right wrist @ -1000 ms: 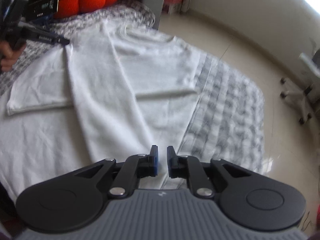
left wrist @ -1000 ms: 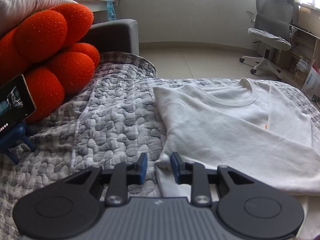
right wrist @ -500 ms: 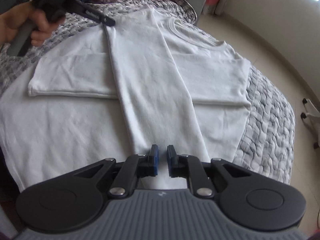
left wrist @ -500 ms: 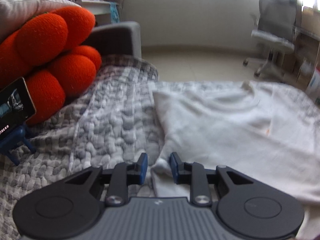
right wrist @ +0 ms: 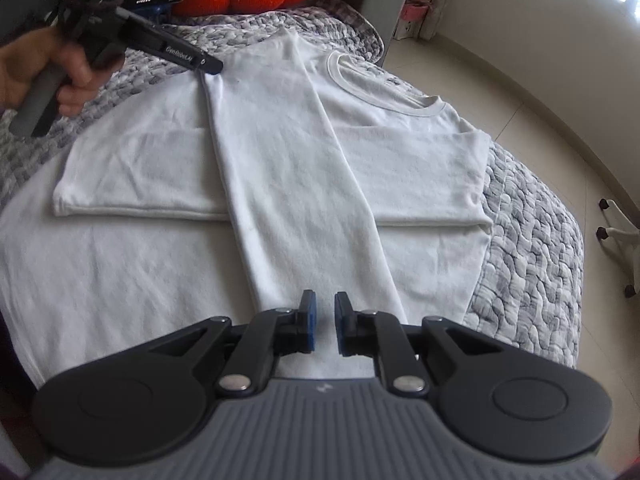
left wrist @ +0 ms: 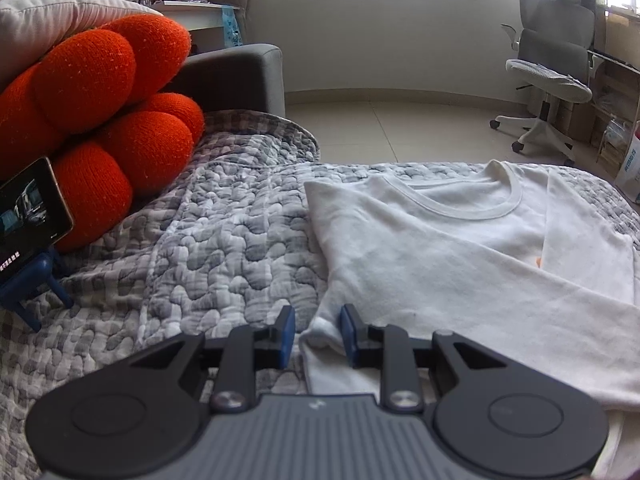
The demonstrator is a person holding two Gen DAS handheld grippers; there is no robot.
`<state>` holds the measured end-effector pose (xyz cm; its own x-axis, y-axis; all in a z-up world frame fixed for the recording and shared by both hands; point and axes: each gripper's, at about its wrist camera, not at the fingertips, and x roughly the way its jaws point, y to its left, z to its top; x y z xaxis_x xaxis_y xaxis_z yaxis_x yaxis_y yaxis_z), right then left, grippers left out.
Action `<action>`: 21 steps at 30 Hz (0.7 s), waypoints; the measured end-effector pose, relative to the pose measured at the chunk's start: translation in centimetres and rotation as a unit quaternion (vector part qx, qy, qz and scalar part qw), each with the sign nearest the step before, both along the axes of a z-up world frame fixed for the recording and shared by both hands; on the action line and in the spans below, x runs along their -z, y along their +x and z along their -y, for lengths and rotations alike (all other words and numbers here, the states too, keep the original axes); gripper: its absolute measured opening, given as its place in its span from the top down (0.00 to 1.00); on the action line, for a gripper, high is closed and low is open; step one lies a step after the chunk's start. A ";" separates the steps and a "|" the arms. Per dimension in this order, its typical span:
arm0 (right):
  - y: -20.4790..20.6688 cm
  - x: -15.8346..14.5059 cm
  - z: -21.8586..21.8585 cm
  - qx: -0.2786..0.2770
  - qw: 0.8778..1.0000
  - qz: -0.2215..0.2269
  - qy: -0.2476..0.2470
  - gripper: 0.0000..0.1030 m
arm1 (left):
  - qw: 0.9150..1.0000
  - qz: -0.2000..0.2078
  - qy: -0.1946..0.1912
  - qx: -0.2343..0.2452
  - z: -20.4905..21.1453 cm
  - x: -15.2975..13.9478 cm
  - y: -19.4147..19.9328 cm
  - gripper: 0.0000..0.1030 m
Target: Fold clothes
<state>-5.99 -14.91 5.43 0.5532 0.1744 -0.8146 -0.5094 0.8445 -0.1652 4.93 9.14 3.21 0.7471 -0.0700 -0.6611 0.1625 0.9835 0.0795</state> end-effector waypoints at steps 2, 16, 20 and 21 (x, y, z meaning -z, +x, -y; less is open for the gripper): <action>0.0 0.0 0.0 0.001 1.000 0.000 -0.002 0.86 | 1.000 -0.001 -0.001 -0.001 0.0 0.0 0.0 0.75; -0.1 -0.1 -0.3 0.000 1.000 0.003 -0.003 0.86 | 1.000 0.001 0.010 0.003 0.2 0.2 0.1 0.75; -0.1 -0.1 -0.3 -0.001 1.000 0.003 -0.003 0.85 | 1.000 0.001 0.012 0.003 0.2 0.2 0.1 0.75; -0.1 -0.1 -0.3 -0.001 1.000 0.003 -0.003 0.85 | 1.000 0.001 0.012 0.003 0.2 0.2 0.0 0.75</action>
